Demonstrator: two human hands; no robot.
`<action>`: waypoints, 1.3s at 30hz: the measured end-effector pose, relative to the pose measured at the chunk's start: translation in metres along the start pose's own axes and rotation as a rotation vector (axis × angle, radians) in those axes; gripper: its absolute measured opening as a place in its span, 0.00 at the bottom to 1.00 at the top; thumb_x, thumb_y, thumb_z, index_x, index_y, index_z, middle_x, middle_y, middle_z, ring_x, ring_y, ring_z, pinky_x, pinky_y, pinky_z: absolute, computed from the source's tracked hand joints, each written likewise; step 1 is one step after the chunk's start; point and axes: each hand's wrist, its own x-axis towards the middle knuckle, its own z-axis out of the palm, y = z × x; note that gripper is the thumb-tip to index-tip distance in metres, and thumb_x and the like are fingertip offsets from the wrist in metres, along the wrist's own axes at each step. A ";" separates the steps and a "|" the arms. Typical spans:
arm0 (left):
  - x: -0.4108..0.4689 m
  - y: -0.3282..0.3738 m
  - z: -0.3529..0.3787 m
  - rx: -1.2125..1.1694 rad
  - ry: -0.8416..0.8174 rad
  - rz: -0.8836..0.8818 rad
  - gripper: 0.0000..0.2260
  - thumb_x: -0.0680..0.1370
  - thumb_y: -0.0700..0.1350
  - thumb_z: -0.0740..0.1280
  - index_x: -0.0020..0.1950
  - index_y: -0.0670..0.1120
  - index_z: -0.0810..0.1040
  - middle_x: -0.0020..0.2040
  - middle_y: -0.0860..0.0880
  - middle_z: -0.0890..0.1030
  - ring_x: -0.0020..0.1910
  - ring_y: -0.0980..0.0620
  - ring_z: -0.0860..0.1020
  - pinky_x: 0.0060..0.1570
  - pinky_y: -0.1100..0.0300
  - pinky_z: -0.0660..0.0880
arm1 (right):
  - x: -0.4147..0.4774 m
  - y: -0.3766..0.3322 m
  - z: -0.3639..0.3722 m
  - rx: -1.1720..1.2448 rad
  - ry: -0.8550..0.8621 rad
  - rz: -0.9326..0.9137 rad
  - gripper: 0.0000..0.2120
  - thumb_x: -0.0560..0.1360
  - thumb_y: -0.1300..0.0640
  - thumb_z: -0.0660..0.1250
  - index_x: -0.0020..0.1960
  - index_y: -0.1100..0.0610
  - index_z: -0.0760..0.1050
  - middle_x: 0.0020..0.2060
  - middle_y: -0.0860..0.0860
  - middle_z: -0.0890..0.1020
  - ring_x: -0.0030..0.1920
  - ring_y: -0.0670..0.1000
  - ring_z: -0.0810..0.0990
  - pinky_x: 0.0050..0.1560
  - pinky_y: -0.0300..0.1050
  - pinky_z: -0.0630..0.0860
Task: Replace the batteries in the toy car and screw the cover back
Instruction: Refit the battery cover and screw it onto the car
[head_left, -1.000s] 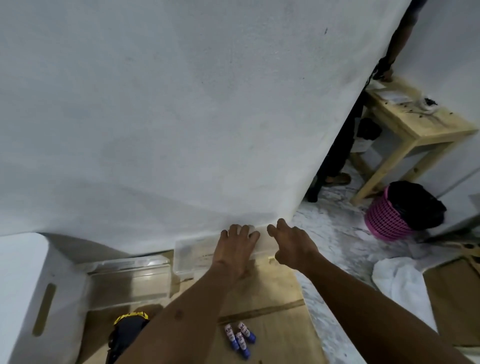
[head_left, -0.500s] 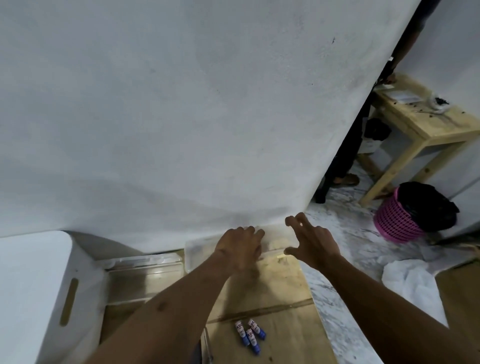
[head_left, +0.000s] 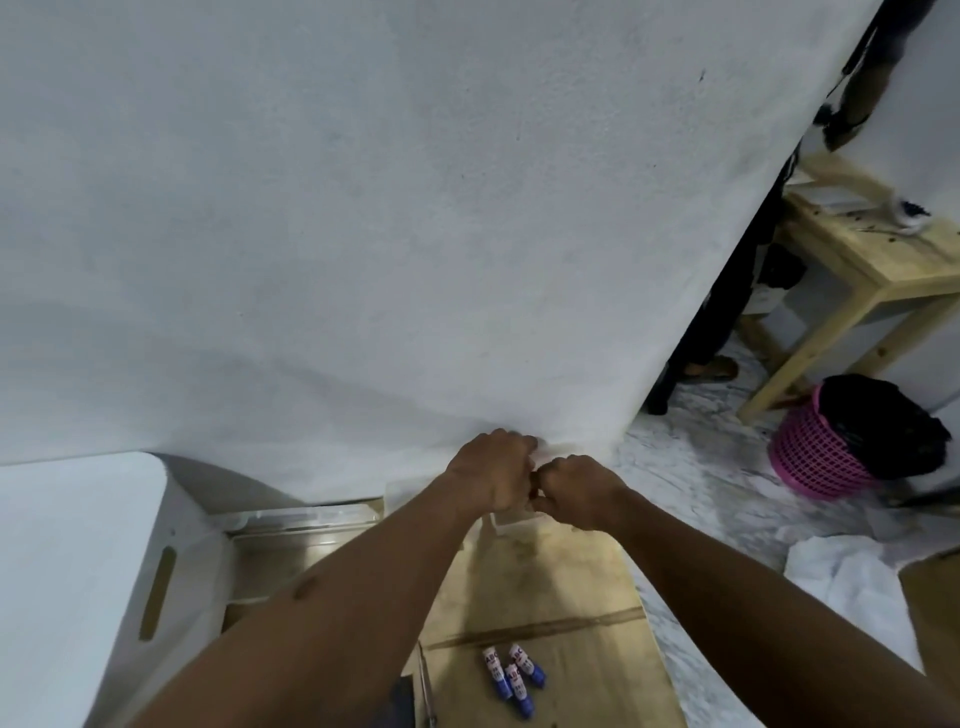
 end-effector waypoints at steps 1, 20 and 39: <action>0.001 -0.001 0.000 -0.005 0.000 0.001 0.18 0.80 0.45 0.60 0.69 0.50 0.74 0.62 0.43 0.78 0.61 0.42 0.76 0.59 0.52 0.74 | 0.004 -0.001 -0.001 -0.008 -0.072 0.007 0.14 0.81 0.48 0.60 0.58 0.52 0.80 0.52 0.53 0.84 0.50 0.56 0.82 0.53 0.49 0.77; -0.019 -0.005 0.042 0.287 0.001 0.043 0.18 0.77 0.53 0.64 0.68 0.55 0.74 0.61 0.48 0.77 0.60 0.44 0.76 0.58 0.52 0.69 | -0.065 0.025 0.014 0.011 0.422 0.129 0.23 0.69 0.51 0.73 0.62 0.52 0.77 0.53 0.50 0.78 0.51 0.53 0.76 0.42 0.47 0.75; -0.042 -0.011 0.043 0.428 0.047 0.073 0.22 0.78 0.57 0.62 0.70 0.52 0.68 0.64 0.47 0.72 0.65 0.44 0.69 0.66 0.45 0.61 | -0.048 0.001 0.004 -0.011 0.174 0.171 0.17 0.72 0.51 0.71 0.60 0.52 0.75 0.55 0.48 0.78 0.55 0.53 0.77 0.49 0.49 0.76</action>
